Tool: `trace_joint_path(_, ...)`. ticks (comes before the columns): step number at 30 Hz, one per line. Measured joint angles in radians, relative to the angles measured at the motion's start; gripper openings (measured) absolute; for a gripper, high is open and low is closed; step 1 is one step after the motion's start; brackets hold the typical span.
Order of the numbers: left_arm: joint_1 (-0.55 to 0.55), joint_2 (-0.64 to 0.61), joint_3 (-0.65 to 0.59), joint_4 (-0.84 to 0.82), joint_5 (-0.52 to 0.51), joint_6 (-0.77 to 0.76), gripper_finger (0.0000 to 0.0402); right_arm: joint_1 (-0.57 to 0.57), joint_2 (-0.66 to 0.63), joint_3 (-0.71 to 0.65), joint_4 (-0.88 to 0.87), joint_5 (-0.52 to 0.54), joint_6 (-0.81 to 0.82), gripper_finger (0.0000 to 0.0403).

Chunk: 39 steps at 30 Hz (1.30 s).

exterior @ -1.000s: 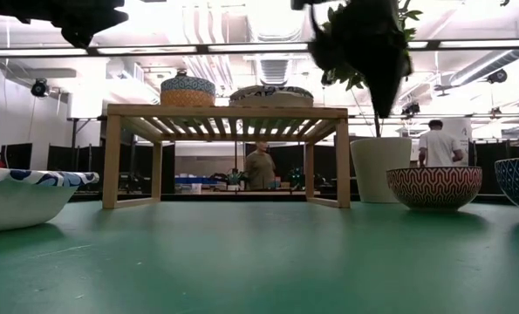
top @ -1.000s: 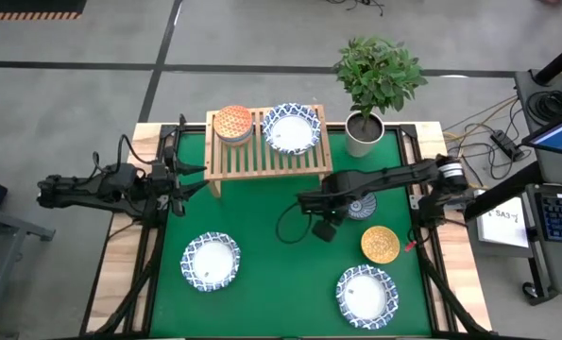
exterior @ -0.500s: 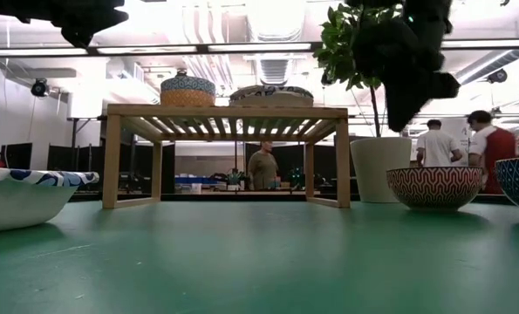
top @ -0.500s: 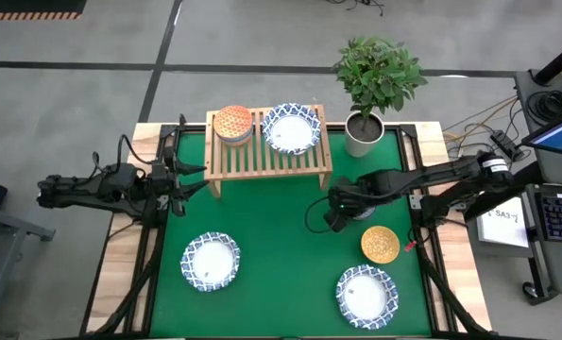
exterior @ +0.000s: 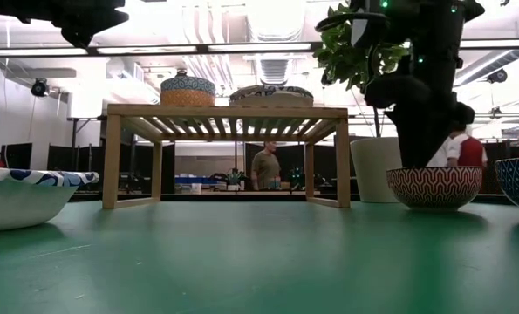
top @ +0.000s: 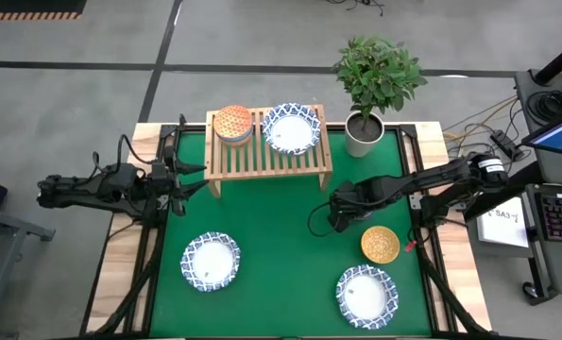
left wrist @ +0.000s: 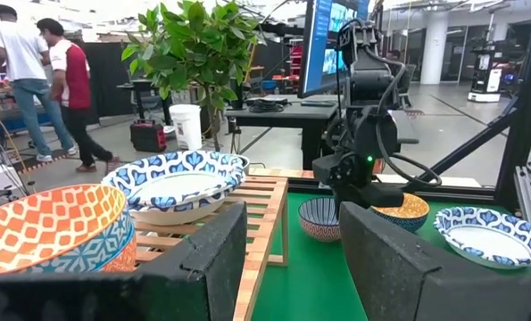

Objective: Place and stack bowls onto a shelf
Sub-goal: Stack the dark blue bowl on top of the orange bowl on the shelf

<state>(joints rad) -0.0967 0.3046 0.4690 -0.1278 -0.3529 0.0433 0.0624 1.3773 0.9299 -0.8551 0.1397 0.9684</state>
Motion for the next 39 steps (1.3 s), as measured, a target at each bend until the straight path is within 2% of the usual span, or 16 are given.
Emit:
trace_joint_path(7,0.0,0.001,0.0,0.0,-0.001,0.0,0.0164,0.0,0.015,-0.004,0.011,0.035,-0.016,0.0094)
trace_joint_path(15,0.0,0.001,0.0,0.0,-0.001,0.0,0.0164,0.0,0.12,-0.004,0.057,0.037,-0.078,0.0065)
trace_joint_path(20,0.0,0.001,0.0,0.0,-0.001,0.0,0.0164,0.0,0.144,0.014,0.037,0.027,-0.113,0.002)
trace_joint_path(22,0.0,0.001,0.0,0.0,-0.001,0.0,0.0164,0.0,0.143,0.03,0.03,0.021,-0.124,0.0016)
trace_joint_path(29,0.0,0.001,0.0,0.001,-0.001,0.0,0.0164,0.003,0.136,0.193,-0.073,-0.085,-0.222,0.0014)
trace_joint_path(32,0.0,0.001,0.0,0.001,-0.001,0.0,0.0164,0.014,0.136,0.287,-0.094,-0.173,-0.314,0.0014)
trace_joint_path(39,0.0,0.001,0.0,0.002,-0.001,0.0,0.0164,0.068,0.137,0.508,0.032,-0.196,-0.584,0.0014)
